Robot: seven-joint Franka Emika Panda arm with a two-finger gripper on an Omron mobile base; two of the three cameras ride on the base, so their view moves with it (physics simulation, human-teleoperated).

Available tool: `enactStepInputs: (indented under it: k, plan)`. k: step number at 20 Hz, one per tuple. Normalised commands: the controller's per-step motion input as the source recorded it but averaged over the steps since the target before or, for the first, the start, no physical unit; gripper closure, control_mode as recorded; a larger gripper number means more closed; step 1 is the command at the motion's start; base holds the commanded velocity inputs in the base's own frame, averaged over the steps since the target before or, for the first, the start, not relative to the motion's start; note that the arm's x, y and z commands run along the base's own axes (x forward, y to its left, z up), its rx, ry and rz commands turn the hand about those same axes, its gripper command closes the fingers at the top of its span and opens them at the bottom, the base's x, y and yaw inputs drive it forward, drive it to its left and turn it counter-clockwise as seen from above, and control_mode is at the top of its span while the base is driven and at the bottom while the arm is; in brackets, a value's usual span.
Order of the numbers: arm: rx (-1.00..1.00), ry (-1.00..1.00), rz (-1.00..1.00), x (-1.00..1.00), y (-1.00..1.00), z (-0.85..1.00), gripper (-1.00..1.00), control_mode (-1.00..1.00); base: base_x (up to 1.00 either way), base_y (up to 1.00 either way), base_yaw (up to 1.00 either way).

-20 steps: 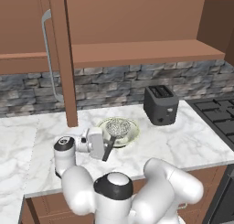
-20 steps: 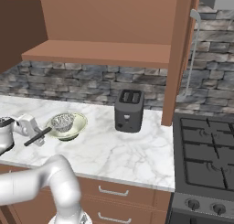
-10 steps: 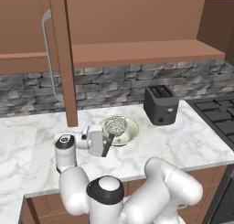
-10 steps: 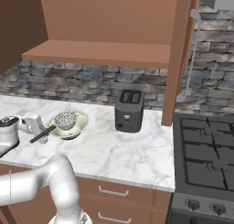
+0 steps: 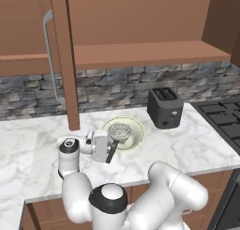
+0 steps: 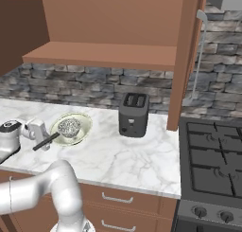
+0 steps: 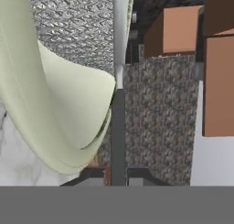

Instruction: Open the cabinet and setup a tea strainer by placing it in the bowl upright.

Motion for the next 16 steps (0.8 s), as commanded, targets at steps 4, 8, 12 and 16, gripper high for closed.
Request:
enactStepInputs:
  k: [4,8,12,16]
  plan:
    - [0.0,-0.07,-0.03,-0.2,0.0,0.01,1.0,-1.0,0.0,0.0,0.0]
    - [0.0,-0.12,-0.03,-0.16,0.0,0.34,1.0,-1.0,0.0,0.0,0.0]
    - [0.0,-0.07,-0.03,-0.05,0.0,0.31,1.0,-1.0,0.0,0.0,0.0]
    - [0.0,0.01,-0.1,0.02,-0.05,0.01,1.0,-1.0,0.0,0.0,0.0]
